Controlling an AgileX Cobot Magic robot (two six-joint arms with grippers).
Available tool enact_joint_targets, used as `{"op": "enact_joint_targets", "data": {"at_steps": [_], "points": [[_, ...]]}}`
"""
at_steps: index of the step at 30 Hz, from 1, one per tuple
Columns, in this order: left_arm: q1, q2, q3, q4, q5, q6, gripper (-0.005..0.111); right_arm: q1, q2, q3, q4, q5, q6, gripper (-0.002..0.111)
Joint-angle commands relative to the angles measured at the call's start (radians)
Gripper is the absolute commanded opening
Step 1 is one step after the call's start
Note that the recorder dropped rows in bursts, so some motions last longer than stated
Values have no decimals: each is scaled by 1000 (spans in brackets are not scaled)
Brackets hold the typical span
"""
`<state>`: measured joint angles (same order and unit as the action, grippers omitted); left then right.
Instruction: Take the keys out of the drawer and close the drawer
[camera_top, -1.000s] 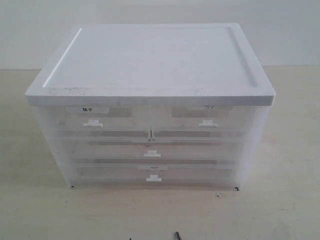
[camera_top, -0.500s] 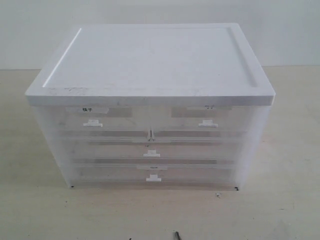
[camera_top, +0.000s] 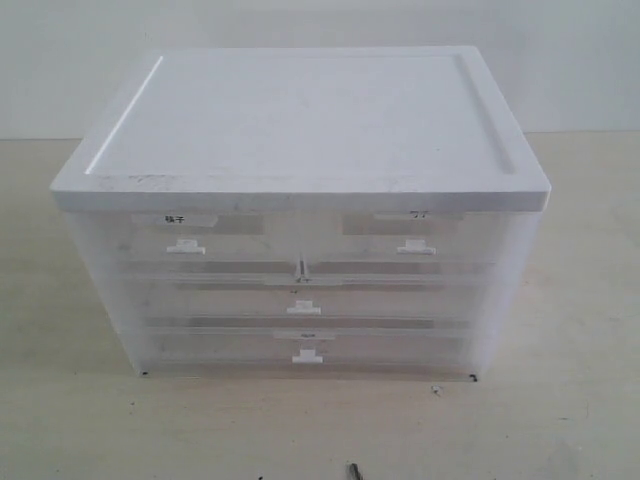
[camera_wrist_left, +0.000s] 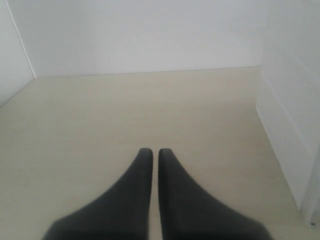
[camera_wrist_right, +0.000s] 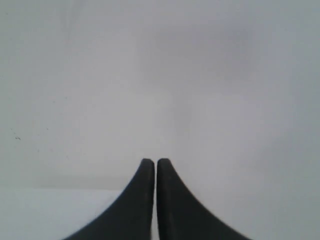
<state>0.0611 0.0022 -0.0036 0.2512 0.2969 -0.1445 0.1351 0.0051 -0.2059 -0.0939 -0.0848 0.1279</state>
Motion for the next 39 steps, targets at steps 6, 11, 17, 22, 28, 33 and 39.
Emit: {"op": "enact_joint_targets", "data": {"at_steps": [6, 11, 17, 22, 28, 33, 39], "points": [[5, -2, 4, 5, 3, 3, 4, -80, -5, 206, -75, 74, 7, 0], [5, -2, 4, 5, 3, 3, 4, -80, -5, 206, -75, 283, 0, 0], [5, -2, 4, 5, 1, 3, 4, -80, -5, 206, -76, 416, -28, 0], [5, -2, 4, 5, 1, 3, 4, -80, -5, 206, -76, 416, -40, 0], [5, -2, 4, 5, 1, 3, 4, -80, -5, 206, -76, 416, -40, 0], [5, -2, 4, 5, 1, 3, 4, -80, -5, 206, -76, 416, -40, 0], [5, -2, 4, 5, 1, 3, 4, -80, -5, 206, -76, 416, -40, 0]]}}
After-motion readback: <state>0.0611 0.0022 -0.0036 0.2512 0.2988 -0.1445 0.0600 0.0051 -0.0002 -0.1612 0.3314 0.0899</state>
